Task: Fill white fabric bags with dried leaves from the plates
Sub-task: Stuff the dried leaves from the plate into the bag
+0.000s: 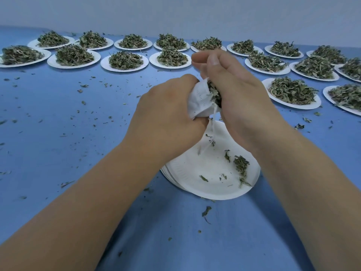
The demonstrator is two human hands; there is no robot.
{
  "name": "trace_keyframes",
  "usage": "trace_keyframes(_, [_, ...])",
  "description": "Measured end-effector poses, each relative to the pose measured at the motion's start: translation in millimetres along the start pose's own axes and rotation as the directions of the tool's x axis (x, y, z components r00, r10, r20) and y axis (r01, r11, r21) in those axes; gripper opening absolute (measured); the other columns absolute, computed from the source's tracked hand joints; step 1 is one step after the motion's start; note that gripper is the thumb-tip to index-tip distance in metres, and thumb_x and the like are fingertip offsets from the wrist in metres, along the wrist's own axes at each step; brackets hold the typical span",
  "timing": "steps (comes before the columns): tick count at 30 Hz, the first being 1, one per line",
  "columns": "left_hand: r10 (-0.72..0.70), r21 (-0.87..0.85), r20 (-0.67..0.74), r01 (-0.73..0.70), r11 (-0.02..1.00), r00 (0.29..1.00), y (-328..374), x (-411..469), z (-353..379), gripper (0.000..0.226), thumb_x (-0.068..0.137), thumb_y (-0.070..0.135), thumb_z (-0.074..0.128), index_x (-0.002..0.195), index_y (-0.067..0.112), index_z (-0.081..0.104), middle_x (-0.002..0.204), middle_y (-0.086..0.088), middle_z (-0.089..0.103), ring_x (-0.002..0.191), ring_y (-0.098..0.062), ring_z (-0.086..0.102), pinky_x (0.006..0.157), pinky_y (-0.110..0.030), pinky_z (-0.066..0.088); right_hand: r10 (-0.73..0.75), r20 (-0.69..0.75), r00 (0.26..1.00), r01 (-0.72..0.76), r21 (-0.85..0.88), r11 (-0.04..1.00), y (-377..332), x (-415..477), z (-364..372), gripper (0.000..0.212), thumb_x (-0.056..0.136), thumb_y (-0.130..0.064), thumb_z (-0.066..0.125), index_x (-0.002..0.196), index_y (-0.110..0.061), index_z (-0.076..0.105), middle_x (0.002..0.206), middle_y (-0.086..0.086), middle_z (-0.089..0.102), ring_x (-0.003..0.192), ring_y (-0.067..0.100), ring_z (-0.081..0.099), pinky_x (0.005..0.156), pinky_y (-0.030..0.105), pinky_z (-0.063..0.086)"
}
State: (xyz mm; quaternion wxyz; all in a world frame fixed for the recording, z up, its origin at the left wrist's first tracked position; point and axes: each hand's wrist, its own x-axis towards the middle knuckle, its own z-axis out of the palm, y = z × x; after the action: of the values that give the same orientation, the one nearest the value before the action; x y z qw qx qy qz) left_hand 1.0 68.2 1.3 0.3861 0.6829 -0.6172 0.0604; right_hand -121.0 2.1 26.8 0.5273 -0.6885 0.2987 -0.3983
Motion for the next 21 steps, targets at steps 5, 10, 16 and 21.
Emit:
trace_keyframes(5, [-0.007,-0.069,0.002,0.007,0.998,1.0,-1,0,3,0.026,0.078,0.044,0.064,0.1,0.033,0.055,0.074,0.03,0.053,0.065,0.0,0.048,0.052,-0.025,0.027,0.027,0.11,0.994,-0.03,0.022,0.999,-1,0,-2,0.051,0.096,-0.067,0.032,0.115,-0.041,0.071,0.133,-0.019,0.064,0.121,-0.004,0.061,0.101,0.04,0.053])
trace_keyframes(10, [-0.038,-0.132,-0.014,0.036,0.991,0.999,-3,0,8,0.026,0.079,0.042,0.066,0.096,0.032,0.049,0.083,0.038,0.051,0.073,0.006,0.05,0.05,-0.016,0.032,-0.012,0.2,0.98,-0.001,0.066,0.998,-1,2,-8,0.048,0.085,-0.045,0.036,0.119,-0.042,0.069,0.138,-0.018,0.06,0.112,-0.008,0.063,0.096,0.039,0.055])
trace_keyframes(16, [-0.015,-0.153,-0.029,0.011,0.988,0.999,-4,2,6,0.022,0.079,0.042,0.066,0.09,0.042,0.047,0.082,0.022,0.06,0.076,0.004,0.055,0.063,-0.012,0.041,-0.101,0.217,0.971,0.088,0.071,0.994,6,3,-9,0.061,0.074,-0.007,0.043,0.125,-0.038,0.057,0.146,-0.016,0.054,0.135,-0.012,0.043,0.097,0.025,0.05])
trace_keyframes(21, [-0.012,-0.163,-0.039,0.006,0.987,0.999,-5,1,6,0.027,0.079,0.043,0.069,0.099,0.048,0.051,0.078,0.029,0.059,0.075,0.005,0.055,0.064,-0.007,0.04,-0.048,0.256,0.966,-0.016,0.245,0.969,3,1,-14,0.062,0.075,0.005,0.054,0.125,-0.031,0.058,0.145,0.0,0.057,0.13,0.014,0.055,0.088,0.032,0.051])
